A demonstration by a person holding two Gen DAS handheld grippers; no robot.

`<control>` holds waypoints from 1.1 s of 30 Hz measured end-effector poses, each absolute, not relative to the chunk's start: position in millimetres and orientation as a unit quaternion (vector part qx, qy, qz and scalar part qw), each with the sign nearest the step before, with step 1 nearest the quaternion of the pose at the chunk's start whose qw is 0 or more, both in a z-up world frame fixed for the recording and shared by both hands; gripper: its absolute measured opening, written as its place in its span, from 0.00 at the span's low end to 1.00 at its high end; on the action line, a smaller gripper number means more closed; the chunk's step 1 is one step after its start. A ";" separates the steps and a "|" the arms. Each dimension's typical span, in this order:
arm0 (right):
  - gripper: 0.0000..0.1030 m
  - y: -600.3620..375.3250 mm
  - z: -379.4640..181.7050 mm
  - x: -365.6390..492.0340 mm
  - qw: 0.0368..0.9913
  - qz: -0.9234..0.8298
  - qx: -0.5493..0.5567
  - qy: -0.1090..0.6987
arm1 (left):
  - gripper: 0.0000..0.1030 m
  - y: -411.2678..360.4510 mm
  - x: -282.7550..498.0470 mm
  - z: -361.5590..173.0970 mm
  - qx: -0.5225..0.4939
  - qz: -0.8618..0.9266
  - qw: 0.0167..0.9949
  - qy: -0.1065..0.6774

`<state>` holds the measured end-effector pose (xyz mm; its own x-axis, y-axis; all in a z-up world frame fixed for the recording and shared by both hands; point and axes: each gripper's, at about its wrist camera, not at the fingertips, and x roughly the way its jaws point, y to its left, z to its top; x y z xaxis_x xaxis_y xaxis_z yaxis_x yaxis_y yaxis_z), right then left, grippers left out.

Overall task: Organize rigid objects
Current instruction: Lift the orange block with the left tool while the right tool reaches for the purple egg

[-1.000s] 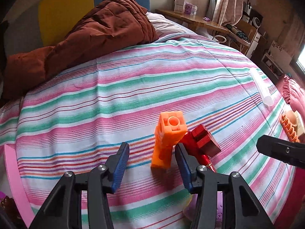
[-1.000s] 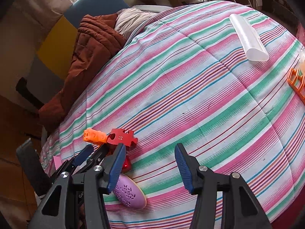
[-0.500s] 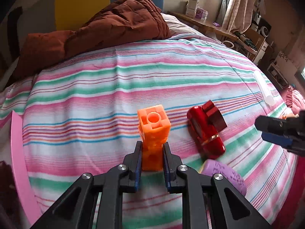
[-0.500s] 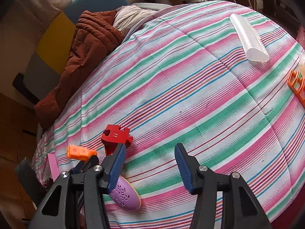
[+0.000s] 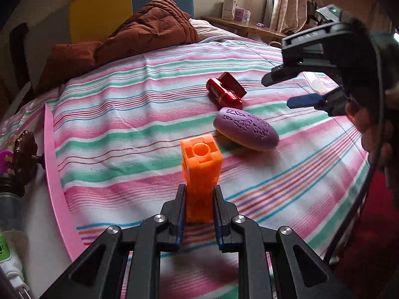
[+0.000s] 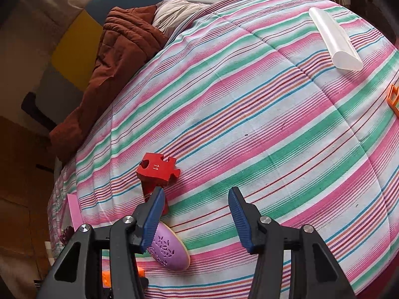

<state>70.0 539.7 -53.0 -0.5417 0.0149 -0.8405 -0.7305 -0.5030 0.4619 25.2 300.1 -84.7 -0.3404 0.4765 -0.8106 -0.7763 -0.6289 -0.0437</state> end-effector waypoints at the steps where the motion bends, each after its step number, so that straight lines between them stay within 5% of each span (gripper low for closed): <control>1: 0.52 539.5 -53.9 69.7 0.244 0.761 -0.415 0.435 | 0.19 297.5 28.9 -84.7 -0.415 0.799 0.395 0.181; 33: 0.56 475.1 -63.6 21.2 0.117 0.794 -0.512 0.306 | 0.19 293.6 27.4 -90.5 -0.405 0.804 0.402 0.167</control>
<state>21.2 475.1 -63.6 -0.4487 -0.1266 -0.8847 -0.4991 -0.7856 0.3656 27.4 293.6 -90.5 -0.3496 0.5102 -0.7858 -0.7814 -0.6215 -0.0559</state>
